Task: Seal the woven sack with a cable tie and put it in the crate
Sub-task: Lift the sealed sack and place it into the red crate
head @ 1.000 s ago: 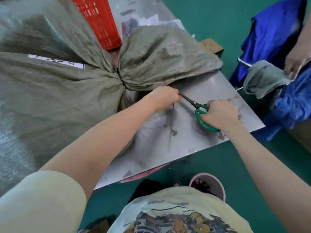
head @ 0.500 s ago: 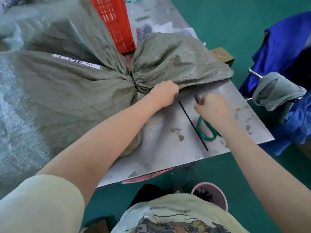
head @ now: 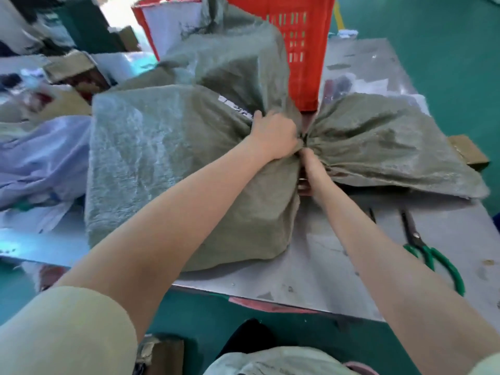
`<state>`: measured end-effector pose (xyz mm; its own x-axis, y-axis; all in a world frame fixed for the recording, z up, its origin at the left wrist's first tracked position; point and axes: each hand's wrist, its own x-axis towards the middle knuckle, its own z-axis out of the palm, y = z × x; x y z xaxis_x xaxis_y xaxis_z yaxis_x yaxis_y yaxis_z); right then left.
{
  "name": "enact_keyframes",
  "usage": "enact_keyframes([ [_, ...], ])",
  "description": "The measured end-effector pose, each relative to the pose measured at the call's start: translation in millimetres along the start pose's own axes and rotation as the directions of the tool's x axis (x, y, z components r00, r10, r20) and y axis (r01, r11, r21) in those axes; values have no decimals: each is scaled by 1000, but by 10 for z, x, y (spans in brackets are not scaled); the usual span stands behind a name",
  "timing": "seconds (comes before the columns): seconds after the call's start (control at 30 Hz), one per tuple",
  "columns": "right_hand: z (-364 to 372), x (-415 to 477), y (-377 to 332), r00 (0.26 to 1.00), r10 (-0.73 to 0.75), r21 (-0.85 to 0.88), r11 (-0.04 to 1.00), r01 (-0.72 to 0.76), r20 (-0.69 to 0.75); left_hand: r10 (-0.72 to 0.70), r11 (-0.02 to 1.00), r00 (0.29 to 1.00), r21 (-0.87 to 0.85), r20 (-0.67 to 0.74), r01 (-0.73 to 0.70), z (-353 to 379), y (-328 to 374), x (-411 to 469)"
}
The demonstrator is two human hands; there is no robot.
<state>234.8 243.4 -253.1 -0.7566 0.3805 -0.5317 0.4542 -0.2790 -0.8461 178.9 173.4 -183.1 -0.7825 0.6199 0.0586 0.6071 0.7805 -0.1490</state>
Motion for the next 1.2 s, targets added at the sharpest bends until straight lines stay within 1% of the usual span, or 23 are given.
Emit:
enact_keyframes([
  [0.07,87,59,-126,994,-102,156,982,105,-24,-30,995,999,-99,32,33,-55,-95,-9],
  [0.13,190,71,-289,986,-160,222,960,167,-48,-54,974,996,-215,73,68,-122,-210,5],
  [0.2,324,-9,-457,982,-162,197,964,178,-94,-63,954,994,-288,90,86,-203,-348,33],
  [0.27,454,-65,-581,956,-190,161,960,229,-225,-75,937,993,-333,90,101,-316,-499,40],
  [0.33,614,-115,-725,920,-240,98,954,282,-308,-101,920,993,-376,57,115,-478,-680,29],
  [0.4,778,-195,-885,894,-290,33,947,320,-340,-134,894,991,-429,18,129,-641,-859,3],
  [0.5,1073,-302,-1172,857,-397,-13,909,416,-330,-214,846,975,-511,-63,152,-888,-1154,-47],
  [0.6,1438,-411,-1433,818,-514,-70,854,515,-258,-333,769,937,-605,-104,206,-1070,-1526,-131],
  [0.73,1846,-381,-1699,774,-626,-120,779,616,-90,-470,677,869,-694,-153,244,-1153,-1962,-278],
  [0.83,2074,-398,-1825,727,-679,-141,714,686,100,-540,592,830,-763,-138,259,-1091,-2293,-385],
  [0.9,2201,-444,-1911,687,-679,-153,673,723,260,-570,565,813,-777,-124,278,-1024,-2551,-468],
  [0.93,2271,-465,-1963,669,-662,-170,657,735,337,-577,549,808,-788,-117,279,-990,-2694,-516],
  [1.0,2328,-483,-2098,628,-623,-214,609,764,466,-546,512,831,-828,-107,230,-919,-2879,-600],
  [1.03,2338,-483,-2182,608,-605,-230,586,777,514,-526,504,844,-839,-109,206,-886,-2941,-635],
  [1.1,2360,-452,-2365,570,-560,-256,541,802,601,-505,551,850,-815,-151,182,-816,-3035,-662],
  [1.17,2369,-407,-2507,560,-534,-290,507,812,633,-493,603,845,-781,-206,161,-745,-3092,-656],
  [1.2,2370,-371,-2569,569,-526,-310,501,808,632,-496,613,837,-776,-230,149,-715,-3120,-642],
])
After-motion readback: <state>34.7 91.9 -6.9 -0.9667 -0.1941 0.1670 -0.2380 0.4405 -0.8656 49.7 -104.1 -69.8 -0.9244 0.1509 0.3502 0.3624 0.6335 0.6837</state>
